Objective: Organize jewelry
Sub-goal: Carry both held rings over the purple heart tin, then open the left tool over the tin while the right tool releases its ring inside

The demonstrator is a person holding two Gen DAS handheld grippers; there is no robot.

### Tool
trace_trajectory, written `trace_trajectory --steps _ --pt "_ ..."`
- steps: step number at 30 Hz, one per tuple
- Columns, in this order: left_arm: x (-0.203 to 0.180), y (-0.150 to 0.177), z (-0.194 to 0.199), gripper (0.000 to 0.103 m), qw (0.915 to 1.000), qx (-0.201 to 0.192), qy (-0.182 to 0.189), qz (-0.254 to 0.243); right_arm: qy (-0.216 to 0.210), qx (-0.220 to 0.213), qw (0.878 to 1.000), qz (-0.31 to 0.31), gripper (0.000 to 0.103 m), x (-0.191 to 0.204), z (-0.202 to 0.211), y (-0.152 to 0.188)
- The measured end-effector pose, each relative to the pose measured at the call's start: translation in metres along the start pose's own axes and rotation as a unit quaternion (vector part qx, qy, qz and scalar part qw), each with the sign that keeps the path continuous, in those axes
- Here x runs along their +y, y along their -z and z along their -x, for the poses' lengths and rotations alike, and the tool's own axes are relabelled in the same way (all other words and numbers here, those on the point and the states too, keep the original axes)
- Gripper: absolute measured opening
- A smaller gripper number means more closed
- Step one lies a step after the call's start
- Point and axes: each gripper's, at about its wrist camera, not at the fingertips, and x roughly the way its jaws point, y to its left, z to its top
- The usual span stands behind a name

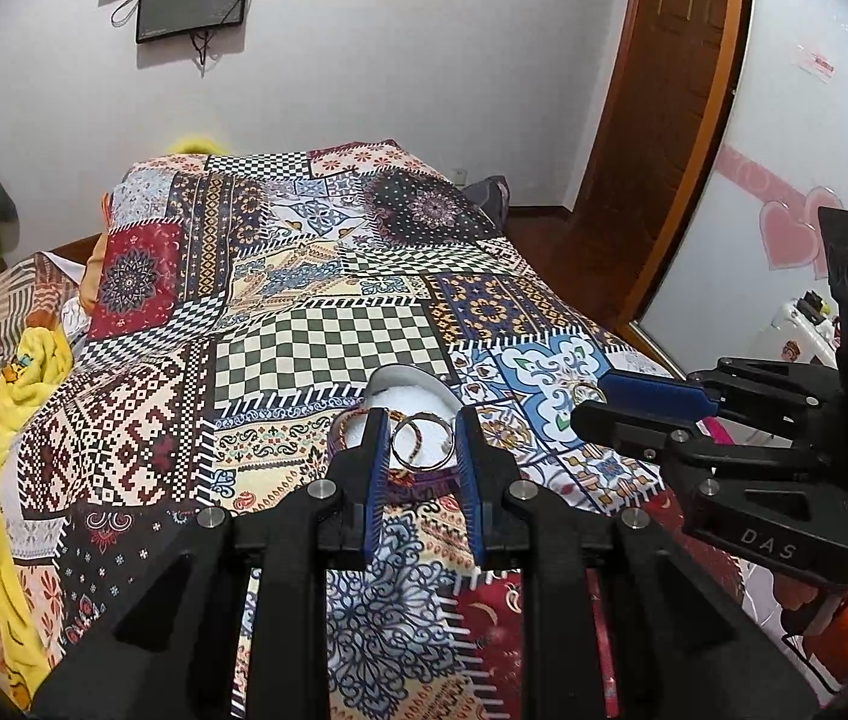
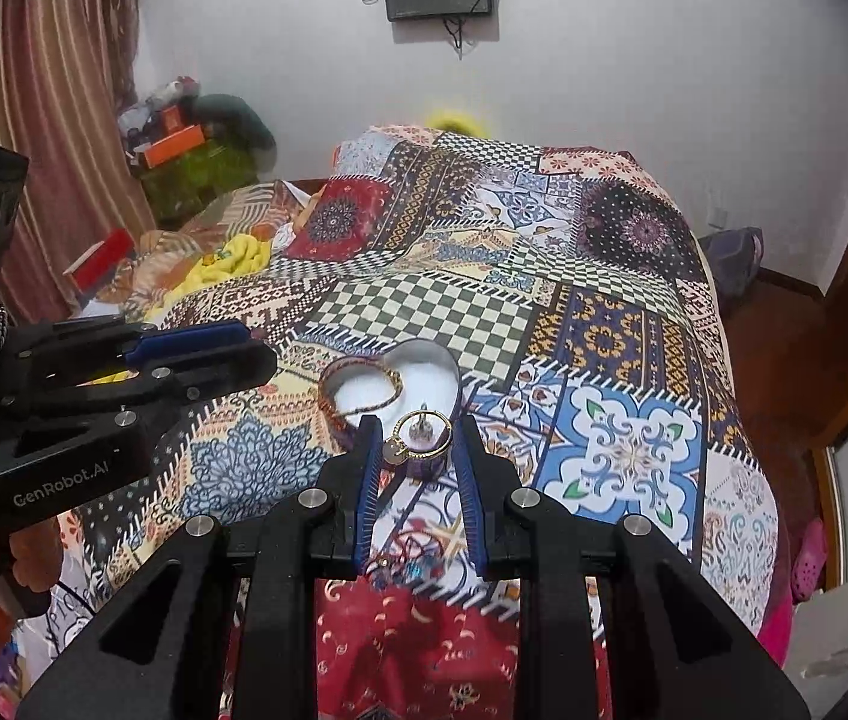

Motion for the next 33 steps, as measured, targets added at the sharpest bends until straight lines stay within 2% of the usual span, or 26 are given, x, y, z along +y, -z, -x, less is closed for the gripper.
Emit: trace_trajectory --steps 20,33 --pt "0.029 -0.003 -0.055 0.021 0.9987 0.045 0.010 0.021 -0.015 0.051 0.998 0.024 0.022 -0.005 -0.065 -0.021" --pt "0.035 0.000 -0.079 0.021 0.9971 0.074 0.012 0.014 -0.023 0.086 0.994 0.060 0.022 -0.006 -0.096 -0.030"
